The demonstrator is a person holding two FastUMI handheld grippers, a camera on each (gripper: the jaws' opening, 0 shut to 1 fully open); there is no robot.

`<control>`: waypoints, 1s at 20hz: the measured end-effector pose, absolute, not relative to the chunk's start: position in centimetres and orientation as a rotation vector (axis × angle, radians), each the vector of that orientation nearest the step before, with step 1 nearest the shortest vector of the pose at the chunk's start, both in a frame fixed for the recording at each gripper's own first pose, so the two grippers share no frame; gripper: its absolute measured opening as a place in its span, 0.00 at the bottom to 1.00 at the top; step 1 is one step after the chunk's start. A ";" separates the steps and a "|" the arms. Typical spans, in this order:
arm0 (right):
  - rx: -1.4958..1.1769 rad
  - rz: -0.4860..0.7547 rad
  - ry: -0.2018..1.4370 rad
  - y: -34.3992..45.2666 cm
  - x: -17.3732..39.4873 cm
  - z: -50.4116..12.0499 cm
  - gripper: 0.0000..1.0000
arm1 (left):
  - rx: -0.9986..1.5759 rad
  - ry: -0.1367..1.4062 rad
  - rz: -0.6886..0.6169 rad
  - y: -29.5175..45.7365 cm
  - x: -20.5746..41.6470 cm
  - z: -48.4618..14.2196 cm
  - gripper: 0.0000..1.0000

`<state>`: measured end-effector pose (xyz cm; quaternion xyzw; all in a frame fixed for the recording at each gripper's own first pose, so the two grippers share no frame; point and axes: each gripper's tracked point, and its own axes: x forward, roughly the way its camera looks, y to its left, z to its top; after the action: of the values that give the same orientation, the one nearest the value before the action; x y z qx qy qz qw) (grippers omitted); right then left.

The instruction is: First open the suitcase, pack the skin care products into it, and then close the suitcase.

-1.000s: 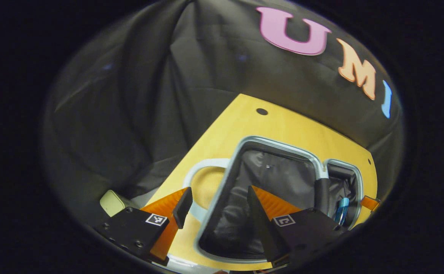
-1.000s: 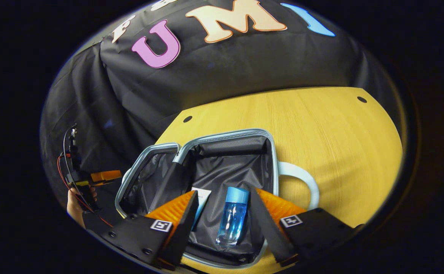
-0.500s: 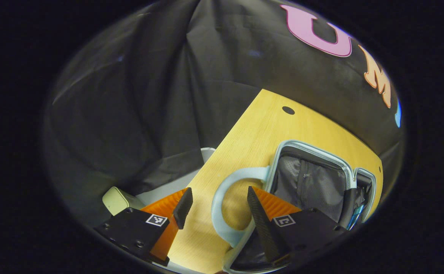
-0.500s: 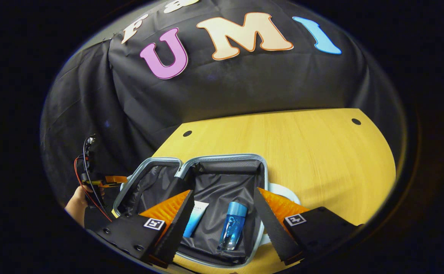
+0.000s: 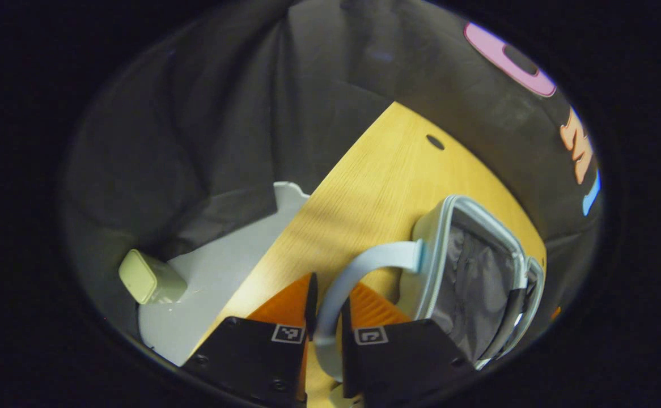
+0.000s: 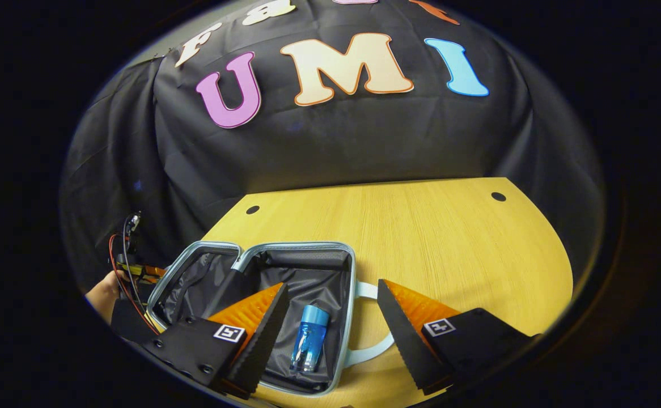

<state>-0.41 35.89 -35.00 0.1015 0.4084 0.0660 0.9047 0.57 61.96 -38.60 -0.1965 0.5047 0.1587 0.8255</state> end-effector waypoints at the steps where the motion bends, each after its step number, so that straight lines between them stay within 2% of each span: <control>1: 0.212 0.138 0.835 35.9 -0.4 -34.7 0.98 | -0.405 1.072 0.343 61.8 0.3 -38.0 0.13; 3: 0.223 0.145 0.815 35.9 -0.2 -34.2 0.98 | -0.378 1.051 0.347 61.3 0.3 -36.7 0.06; 9: 0.210 0.180 0.762 35.1 -0.9 -33.1 0.98 | -0.123 0.934 0.250 58.5 2.1 -27.2 0.04; 10: 0.214 0.194 0.756 35.0 -1.1 -32.9 0.98 | -0.086 0.903 0.236 57.6 2.7 -25.5 0.00; 11: 0.216 0.212 0.756 35.1 -1.5 -32.8 0.94 | -0.048 0.875 0.228 56.4 3.2 -23.8 0.04; 12: 0.210 0.233 0.756 34.9 -1.7 -32.7 0.98 | -0.004 0.847 0.232 55.3 3.6 -22.0 0.04; 16: 0.192 0.281 0.700 33.1 -2.0 -30.9 0.98 | 0.117 0.771 0.216 50.0 4.3 -16.6 0.02; 20: 0.184 0.311 0.671 30.4 -2.6 -29.4 0.98 | 0.116 0.693 0.130 42.6 5.1 -12.6 0.02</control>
<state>-2.64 30.41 -29.41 0.0899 0.3272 0.1517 0.9284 5.07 42.64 -12.65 0.0569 0.3391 0.0637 0.9369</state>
